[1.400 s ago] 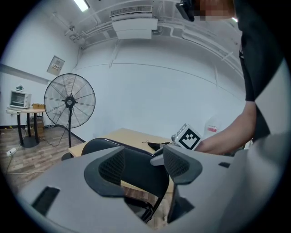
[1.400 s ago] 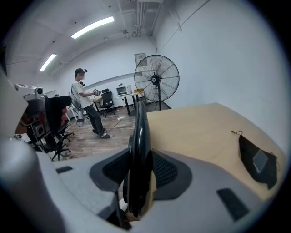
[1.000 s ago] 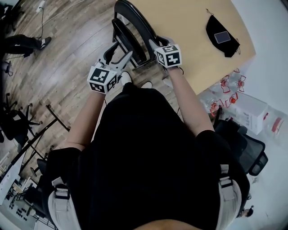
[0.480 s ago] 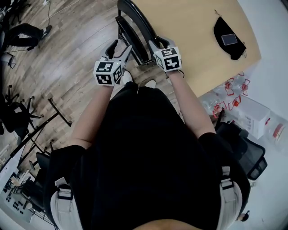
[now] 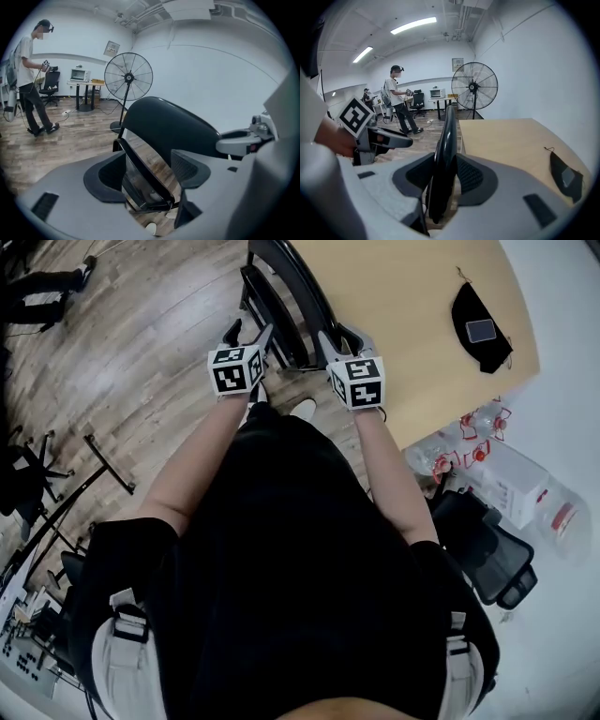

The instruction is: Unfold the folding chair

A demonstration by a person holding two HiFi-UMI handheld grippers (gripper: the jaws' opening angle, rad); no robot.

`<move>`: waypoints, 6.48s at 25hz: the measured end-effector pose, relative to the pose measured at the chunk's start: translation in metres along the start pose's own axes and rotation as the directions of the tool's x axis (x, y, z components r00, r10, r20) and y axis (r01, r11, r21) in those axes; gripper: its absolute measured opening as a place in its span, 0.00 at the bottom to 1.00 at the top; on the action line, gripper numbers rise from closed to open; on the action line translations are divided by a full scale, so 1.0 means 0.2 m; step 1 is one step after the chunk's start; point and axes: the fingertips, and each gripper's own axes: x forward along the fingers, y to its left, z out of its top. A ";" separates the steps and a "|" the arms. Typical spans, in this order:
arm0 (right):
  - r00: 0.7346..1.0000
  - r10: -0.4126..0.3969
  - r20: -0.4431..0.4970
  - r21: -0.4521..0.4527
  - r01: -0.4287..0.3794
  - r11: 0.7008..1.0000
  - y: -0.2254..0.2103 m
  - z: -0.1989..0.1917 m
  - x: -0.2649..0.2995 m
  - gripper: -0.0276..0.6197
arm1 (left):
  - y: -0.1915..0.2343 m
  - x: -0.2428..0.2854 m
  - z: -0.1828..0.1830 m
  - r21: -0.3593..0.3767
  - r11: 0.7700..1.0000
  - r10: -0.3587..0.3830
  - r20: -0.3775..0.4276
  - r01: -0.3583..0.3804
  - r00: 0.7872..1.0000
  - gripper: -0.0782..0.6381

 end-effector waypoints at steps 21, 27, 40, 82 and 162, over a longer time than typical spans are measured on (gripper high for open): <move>0.999 -0.035 -0.016 -0.010 0.035 0.999 0.04 0.01 0.03 0.27 | 0.24 0.63 -0.35 -0.266 0.952 0.100 -0.188 -0.148 0.977 0.55; 1.000 -0.022 -0.014 -0.017 0.022 1.000 0.12 0.02 0.04 0.27 | 0.24 0.76 -0.47 -0.267 0.945 0.119 -0.257 -0.188 0.959 0.55; 1.000 0.003 -0.008 -0.026 -0.003 1.000 0.14 0.01 0.03 0.27 | 0.22 0.92 -0.64 -0.228 0.925 0.223 -0.327 -0.305 0.919 0.54; 0.998 0.060 0.037 -0.055 -0.058 0.997 0.24 -0.03 0.04 0.27 | 0.56 0.57 -0.78 -0.311 0.930 0.140 -0.195 -0.196 0.971 0.42; 0.986 -0.030 -0.166 0.101 0.047 0.994 0.06 -0.68 0.66 0.27 | 2.07 0.27 -2.06 -0.701 0.665 -0.323 0.039 0.256 0.946 0.46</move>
